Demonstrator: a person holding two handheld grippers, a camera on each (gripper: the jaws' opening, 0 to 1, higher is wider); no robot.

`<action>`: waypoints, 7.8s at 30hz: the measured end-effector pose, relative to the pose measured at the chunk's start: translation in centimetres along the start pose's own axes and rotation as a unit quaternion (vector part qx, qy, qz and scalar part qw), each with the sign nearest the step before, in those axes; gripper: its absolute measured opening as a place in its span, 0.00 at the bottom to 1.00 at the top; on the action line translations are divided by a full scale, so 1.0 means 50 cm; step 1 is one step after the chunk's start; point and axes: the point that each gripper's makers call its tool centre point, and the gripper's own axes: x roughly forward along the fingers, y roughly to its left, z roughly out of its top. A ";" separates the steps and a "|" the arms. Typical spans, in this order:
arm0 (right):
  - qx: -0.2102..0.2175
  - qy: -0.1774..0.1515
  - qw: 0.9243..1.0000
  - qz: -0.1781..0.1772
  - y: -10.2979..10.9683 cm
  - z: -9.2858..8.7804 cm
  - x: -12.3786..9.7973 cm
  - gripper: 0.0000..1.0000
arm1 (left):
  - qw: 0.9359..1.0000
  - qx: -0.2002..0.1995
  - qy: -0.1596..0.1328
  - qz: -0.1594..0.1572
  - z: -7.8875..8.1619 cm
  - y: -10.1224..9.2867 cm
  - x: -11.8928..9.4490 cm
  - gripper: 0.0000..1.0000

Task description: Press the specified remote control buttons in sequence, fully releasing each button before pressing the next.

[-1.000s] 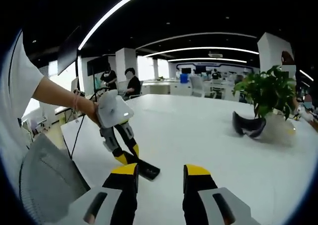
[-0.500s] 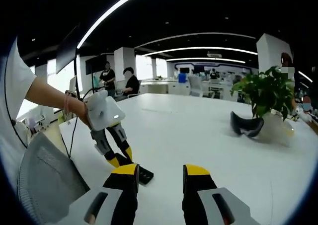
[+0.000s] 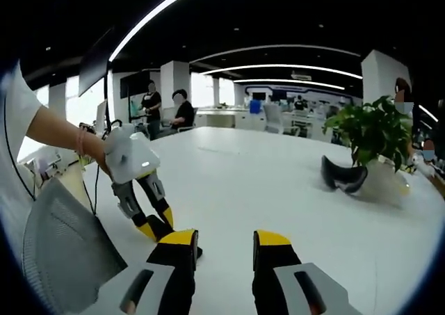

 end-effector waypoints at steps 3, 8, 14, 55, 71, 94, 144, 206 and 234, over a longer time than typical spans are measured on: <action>-0.001 0.001 1.000 0.002 0.003 0.000 0.001 0.29 | 1.000 0.000 -0.001 0.000 -0.002 -0.014 -0.001 0.24; -0.010 0.007 1.000 0.016 0.015 -0.002 0.004 0.29 | 1.000 -0.011 -0.013 0.003 -0.004 -0.025 -0.002 0.24; -0.019 0.024 0.999 0.043 0.037 -0.011 0.013 0.27 | 0.999 -0.017 -0.030 0.007 -0.005 -0.035 -0.003 0.24; -0.152 0.265 0.915 0.264 0.136 -0.167 0.136 0.00 | 0.990 -0.018 -0.137 0.005 0.003 -0.035 -0.008 0.24; -0.212 0.339 0.881 0.253 0.134 -0.178 0.140 0.00 | 0.993 -0.026 -0.117 0.010 -0.004 -0.037 -0.011 0.24; -0.158 0.278 0.911 0.260 0.156 -0.169 0.139 0.00 | 0.995 -0.011 -0.095 0.006 -0.012 -0.041 -0.014 0.24; -0.257 0.262 0.885 0.285 0.177 -0.170 0.156 0.00 | 0.998 -0.006 -0.067 -0.001 -0.012 -0.040 -0.011 0.24; -0.372 0.237 0.818 0.370 0.214 -0.171 0.158 0.02 | 0.998 -0.001 -0.065 -0.001 -0.013 -0.039 -0.010 0.24; -0.289 0.203 0.875 0.331 0.219 -0.156 0.164 0.00 | 0.998 -0.007 -0.069 0.000 -0.014 -0.039 -0.009 0.24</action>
